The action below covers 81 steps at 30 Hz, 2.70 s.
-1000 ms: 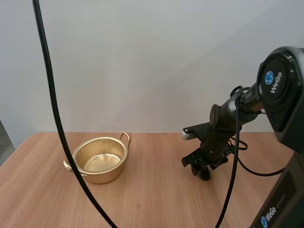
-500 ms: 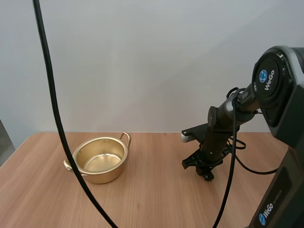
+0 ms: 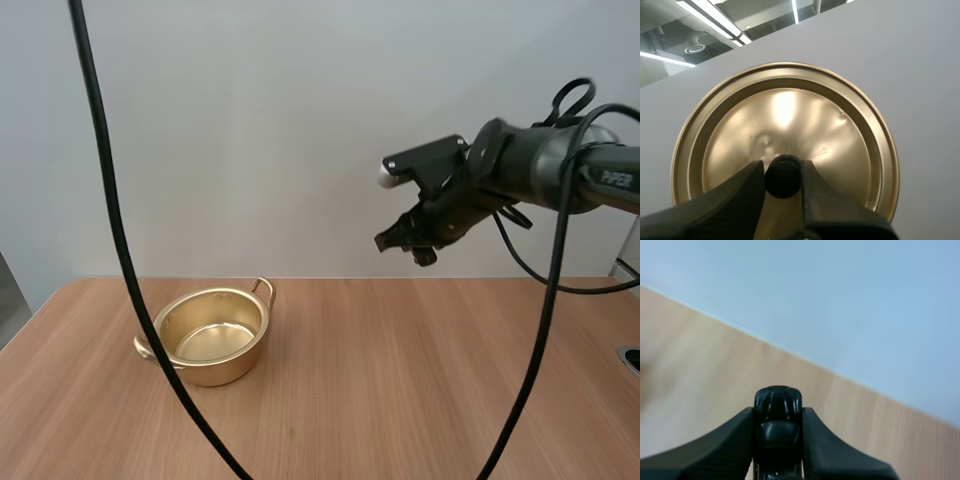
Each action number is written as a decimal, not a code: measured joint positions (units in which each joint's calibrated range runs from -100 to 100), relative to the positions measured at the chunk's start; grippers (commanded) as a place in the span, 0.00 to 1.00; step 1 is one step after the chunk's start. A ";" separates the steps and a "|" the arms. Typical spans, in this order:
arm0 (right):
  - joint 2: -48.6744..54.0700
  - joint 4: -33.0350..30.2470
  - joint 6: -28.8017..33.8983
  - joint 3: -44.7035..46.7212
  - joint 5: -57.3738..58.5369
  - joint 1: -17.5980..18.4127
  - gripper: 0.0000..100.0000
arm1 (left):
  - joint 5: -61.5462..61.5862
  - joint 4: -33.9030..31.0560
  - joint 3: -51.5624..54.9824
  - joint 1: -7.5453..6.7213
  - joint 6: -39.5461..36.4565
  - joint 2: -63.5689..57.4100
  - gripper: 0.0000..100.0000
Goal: Open the pot, put the car inside, and close it
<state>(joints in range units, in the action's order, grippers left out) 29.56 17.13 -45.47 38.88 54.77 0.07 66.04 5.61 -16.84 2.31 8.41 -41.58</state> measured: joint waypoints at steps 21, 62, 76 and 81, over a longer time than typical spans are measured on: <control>-7.08 15.21 -8.99 -7.07 -6.53 21.16 0.00 | -6.45 1.08 -13.35 0.00 -2.03 -3.19 0.00; -44.32 10.45 -16.43 -15.98 -18.34 27.74 0.00 | -4.66 -1.56 -13.35 0.00 -2.03 -3.19 0.00; -44.32 8.76 -16.43 -15.98 -19.92 27.74 0.00 | -3.00 -1.56 -13.35 0.00 -1.93 -3.19 0.00; -44.32 7.70 -16.43 -15.98 -19.92 27.74 0.00 | -2.54 -1.56 -13.35 0.00 -1.66 -3.19 0.00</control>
<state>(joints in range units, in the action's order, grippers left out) -14.76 24.83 -61.90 22.89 34.85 27.80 63.51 4.05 -30.19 2.31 6.75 -44.77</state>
